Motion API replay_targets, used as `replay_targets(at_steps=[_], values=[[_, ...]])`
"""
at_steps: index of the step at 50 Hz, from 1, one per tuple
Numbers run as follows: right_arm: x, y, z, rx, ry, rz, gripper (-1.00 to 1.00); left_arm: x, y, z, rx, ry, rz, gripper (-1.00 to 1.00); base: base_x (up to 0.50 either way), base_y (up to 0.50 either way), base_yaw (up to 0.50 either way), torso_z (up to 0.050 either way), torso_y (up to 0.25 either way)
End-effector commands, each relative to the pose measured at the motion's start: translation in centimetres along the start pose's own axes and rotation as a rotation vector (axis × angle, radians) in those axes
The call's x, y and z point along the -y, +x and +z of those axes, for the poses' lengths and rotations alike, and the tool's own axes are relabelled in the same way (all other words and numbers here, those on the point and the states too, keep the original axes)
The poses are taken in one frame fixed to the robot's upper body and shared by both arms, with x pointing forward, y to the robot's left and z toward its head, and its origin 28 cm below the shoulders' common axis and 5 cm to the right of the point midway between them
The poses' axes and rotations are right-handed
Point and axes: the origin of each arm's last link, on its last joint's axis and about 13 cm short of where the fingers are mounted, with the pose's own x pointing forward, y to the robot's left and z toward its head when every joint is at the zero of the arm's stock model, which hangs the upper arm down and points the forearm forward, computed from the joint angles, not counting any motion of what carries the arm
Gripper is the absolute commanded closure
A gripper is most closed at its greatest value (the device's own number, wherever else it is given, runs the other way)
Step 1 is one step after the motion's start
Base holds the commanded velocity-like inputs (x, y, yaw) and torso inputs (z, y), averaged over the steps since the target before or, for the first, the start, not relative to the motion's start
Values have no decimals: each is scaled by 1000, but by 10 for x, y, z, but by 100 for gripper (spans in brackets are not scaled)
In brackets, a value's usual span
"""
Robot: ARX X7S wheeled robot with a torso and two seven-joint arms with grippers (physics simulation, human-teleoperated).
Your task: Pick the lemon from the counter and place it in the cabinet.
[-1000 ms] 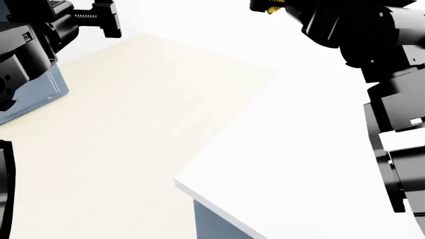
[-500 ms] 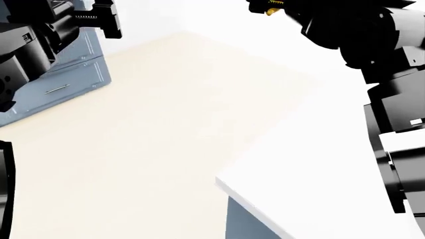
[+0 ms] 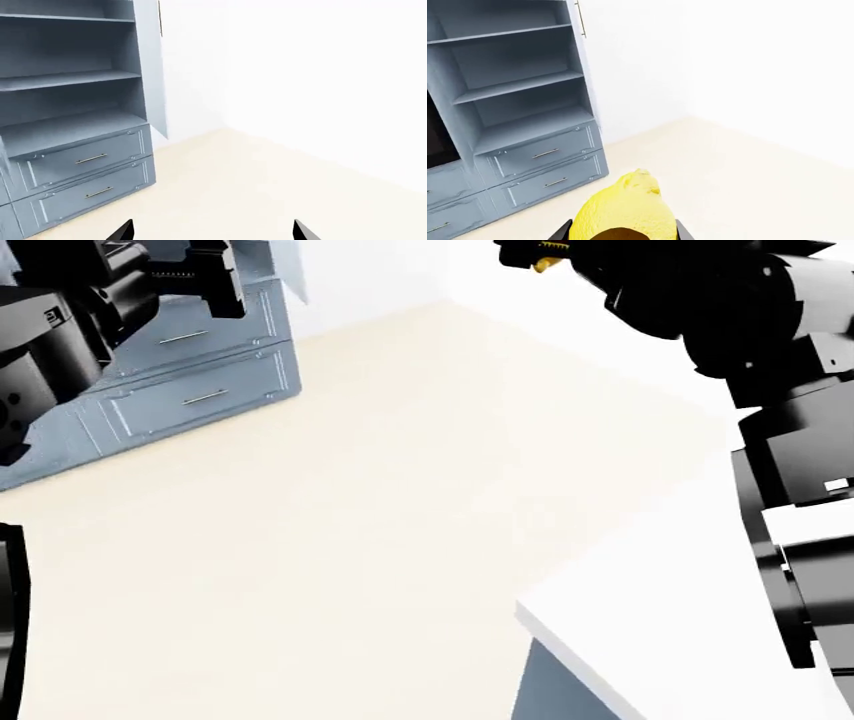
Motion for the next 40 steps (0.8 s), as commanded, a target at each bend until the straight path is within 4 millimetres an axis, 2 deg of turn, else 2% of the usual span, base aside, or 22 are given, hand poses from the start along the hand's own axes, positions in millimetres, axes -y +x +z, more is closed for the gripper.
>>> replay_targets(at_steps=[1, 40], values=[[1, 0, 1, 5, -12, 2, 100, 0, 0, 0, 0, -1, 1, -100, 0, 0, 500, 0, 0], [0, -3, 0, 2, -14, 5, 100, 0, 0, 0, 0, -2, -1, -100, 0, 0, 500, 0, 0]])
